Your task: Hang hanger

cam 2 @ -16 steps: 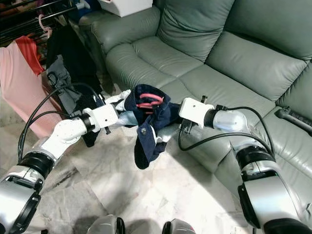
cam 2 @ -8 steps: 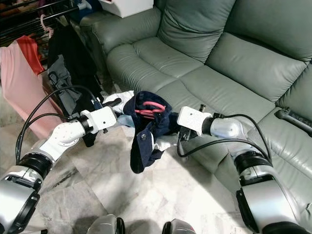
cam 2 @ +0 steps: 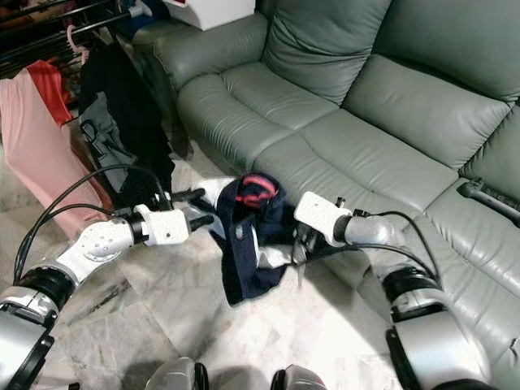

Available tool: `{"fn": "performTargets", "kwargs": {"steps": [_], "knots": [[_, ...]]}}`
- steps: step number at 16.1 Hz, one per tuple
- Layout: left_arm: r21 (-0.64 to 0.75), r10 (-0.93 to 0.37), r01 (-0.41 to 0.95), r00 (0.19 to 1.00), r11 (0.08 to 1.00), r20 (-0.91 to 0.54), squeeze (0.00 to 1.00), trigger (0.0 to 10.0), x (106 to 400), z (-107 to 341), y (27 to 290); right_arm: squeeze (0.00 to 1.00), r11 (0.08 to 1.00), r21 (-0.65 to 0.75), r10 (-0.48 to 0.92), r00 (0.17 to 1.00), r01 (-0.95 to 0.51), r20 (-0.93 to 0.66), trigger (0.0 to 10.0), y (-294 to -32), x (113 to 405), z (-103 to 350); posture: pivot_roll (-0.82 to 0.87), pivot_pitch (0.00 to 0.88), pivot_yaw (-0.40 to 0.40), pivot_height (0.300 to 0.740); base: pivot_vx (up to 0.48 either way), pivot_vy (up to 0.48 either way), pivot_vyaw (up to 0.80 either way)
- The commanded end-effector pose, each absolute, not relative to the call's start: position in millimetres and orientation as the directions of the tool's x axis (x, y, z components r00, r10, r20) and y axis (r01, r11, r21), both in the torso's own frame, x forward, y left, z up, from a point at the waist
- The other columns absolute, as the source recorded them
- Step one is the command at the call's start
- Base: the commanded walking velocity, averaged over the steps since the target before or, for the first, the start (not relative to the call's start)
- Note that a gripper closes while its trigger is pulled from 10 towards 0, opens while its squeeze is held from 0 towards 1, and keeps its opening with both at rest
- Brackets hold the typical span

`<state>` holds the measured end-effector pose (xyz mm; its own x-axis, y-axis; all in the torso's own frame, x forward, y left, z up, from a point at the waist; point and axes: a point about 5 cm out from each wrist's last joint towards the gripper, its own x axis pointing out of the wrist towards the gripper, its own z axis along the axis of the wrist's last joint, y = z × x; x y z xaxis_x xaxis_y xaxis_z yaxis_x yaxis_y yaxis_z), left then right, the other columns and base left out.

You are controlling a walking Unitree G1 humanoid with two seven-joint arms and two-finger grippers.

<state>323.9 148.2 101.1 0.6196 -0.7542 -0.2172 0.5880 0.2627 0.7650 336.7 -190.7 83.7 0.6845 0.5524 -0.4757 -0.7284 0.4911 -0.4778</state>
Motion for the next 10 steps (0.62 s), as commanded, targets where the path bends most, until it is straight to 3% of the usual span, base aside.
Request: {"fn": "performTargets", "kwargs": {"steps": [1,2,3,4,7,8,9,10], "knots": [[0.736,-0.721,0.59,0.662,0.332,-0.206,1.0,10.0,324.2,97.9,156.4,0.0,0.56,-0.47,0.536,0.731,-0.682,-0.423,0.0,-192.6,340.2,89.5,-0.04,0.077,0.057,0.74,0.0,0.0,0.0],[0.685,-0.672,0.572,0.723,0.452,-0.16,1.0,10.0,326.0,96.8,162.3,0.0,0.625,-0.441,0.503,0.764,-0.644,-0.404,0.0,-194.9,339.9,87.0,-0.05,0.07,0.059,0.74,0.0,0.0,0.0],[0.572,-0.578,0.526,0.809,0.63,-0.107,1.0,10.0,324.8,90.7,173.7,0.0,0.78,-0.345,0.4,0.84,-0.522,-0.367,0.0,-204.7,338.4,80.6,-0.04,0.07,0.061,0.74,0.0,0.0,0.0],[0.493,-0.502,0.475,0.86,0.729,-0.086,1.0,10.0,322.5,84.6,180.3,0.0,0.847,-0.305,0.329,0.881,-0.435,-0.341,0.0,-212.9,334.0,76.2,-0.04,0.067,0.062,0.74,0.0,0.0,0.0],[0.298,-0.34,0.345,0.938,0.89,-0.069,1.0,10.0,315.9,69.5,185.3,0.0,0.951,-0.208,0.161,0.939,-0.23,-0.302,0.0,-226.1,322.3,65.7,-0.05,0.063,0.059,0.74,0.0,0.0,0.0],[0.247,-0.31,0.319,0.948,0.915,-0.075,0.0,10.0,315.7,67.1,184.6,0.0,0.963,-0.183,0.138,0.944,-0.198,-0.299,0.0,-224.9,320.9,64.5,-0.05,0.063,0.059,0.74,0.0,0.0,0.0],[0.2,-0.29,0.3,0.954,0.933,-0.077,0.0,10.0,315.8,66.2,183.2,0.0,0.967,-0.174,0.128,0.946,-0.186,-0.298,0.0,-222.4,320.3,64.2,-0.05,0.063,0.059,0.74,0.0,0.0,0.0],[0.173,-0.279,0.287,0.958,0.942,-0.069,0.0,10.0,315.7,67.4,180.1,0.0,0.968,-0.153,0.148,0.947,-0.198,-0.285,0.6,-214.6,320.4,65.8,-0.05,0.063,0.059,0.74,0.0,0.0,0.0]]}}
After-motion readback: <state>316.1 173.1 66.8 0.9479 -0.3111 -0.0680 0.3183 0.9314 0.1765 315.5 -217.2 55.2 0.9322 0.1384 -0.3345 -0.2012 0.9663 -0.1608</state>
